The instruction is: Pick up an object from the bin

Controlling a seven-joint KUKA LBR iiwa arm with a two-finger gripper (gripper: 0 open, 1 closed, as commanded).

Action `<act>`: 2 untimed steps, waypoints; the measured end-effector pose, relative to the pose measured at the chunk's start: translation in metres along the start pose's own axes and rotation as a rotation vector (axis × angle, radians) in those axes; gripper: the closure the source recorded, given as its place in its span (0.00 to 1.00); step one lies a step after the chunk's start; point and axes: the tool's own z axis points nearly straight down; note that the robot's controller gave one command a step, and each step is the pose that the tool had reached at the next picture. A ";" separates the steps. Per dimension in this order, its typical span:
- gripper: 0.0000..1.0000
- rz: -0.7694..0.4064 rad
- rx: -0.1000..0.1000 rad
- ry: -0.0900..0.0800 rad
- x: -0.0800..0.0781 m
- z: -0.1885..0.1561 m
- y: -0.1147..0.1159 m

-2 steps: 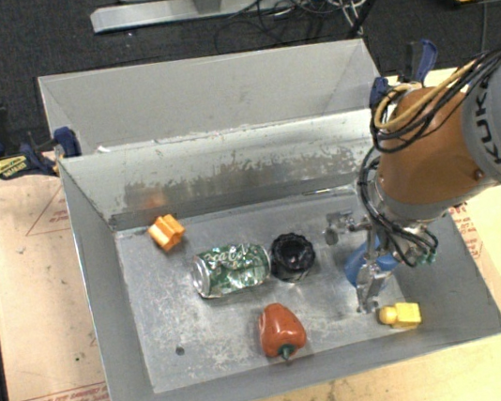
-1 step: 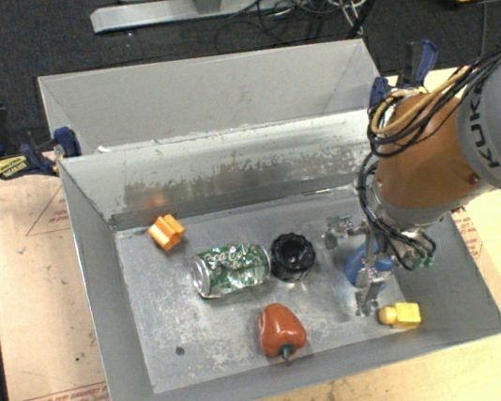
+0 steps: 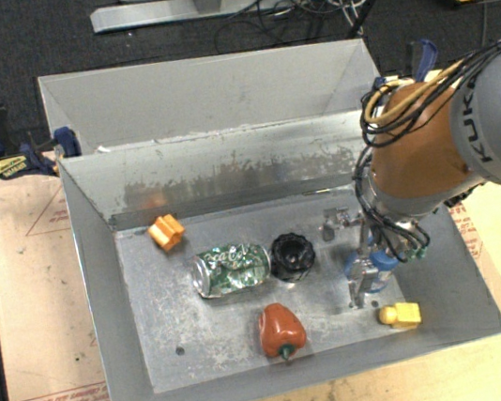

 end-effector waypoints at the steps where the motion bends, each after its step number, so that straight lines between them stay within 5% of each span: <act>1: 0.00 0.019 0.003 -0.015 -0.007 -0.006 -0.011; 2: 1.00 -0.051 0.000 -0.015 -0.032 0.033 -0.069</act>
Offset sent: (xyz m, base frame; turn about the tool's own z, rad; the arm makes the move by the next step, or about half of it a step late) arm 0.0307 -0.0704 -0.0368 -0.0509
